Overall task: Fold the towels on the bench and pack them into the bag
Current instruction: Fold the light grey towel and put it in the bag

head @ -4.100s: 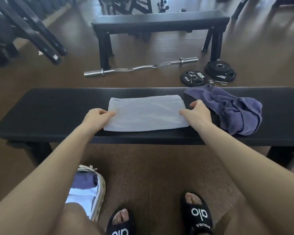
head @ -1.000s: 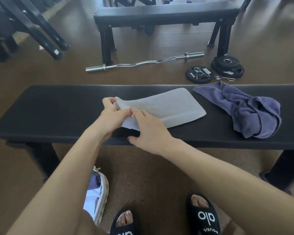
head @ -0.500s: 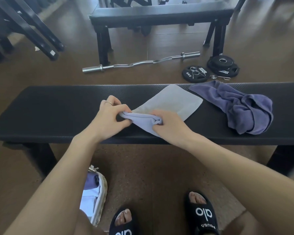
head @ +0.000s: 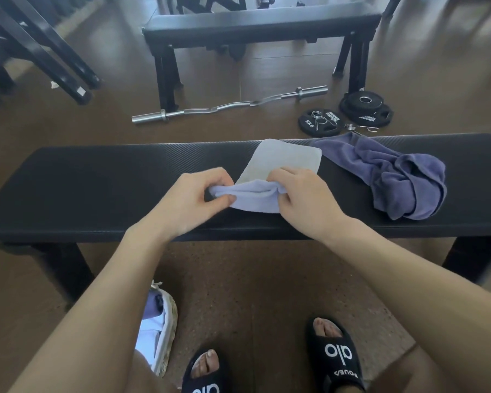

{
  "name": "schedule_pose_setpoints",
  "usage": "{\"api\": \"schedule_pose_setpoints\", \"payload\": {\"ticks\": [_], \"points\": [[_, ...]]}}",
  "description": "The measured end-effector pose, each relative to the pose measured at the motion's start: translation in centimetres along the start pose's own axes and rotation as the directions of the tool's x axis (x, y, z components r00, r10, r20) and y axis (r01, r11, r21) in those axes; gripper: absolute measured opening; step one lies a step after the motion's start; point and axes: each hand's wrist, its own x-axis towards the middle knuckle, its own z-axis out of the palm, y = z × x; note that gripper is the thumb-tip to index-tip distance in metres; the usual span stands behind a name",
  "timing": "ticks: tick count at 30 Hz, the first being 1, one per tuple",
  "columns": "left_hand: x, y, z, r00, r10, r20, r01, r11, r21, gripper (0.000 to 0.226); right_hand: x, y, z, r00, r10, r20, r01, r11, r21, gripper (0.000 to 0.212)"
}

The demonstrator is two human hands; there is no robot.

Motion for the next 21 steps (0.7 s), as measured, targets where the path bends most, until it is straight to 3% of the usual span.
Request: {"api": "schedule_pose_setpoints", "payload": {"ticks": [4,8,15,21], "points": [[0.2,0.1,0.9,0.990,-0.031,0.139,0.036,0.999,-0.031,0.004,-1.5,0.9,-1.4,0.926,0.206,0.316,-0.264,0.952,0.154,0.024],[0.6,-0.1,2.2,0.980,-0.086,0.182,0.101,0.992,-0.070,0.006,-2.3,2.2,-2.6,0.850,0.310,0.426,-0.434,0.870,0.234,0.020],[1.1,-0.7,4.3,0.982,-0.162,0.095,0.175,0.974,-0.146,0.004,-2.7,2.4,-2.4,0.798,0.431,0.421,-0.539,0.823,0.181,0.019],[1.6,-0.9,5.7,0.985,-0.172,0.018,0.173,0.978,-0.114,0.004,-3.5,2.9,-1.6,0.804,0.491,0.335,-0.545,0.834,0.084,0.035]]}}
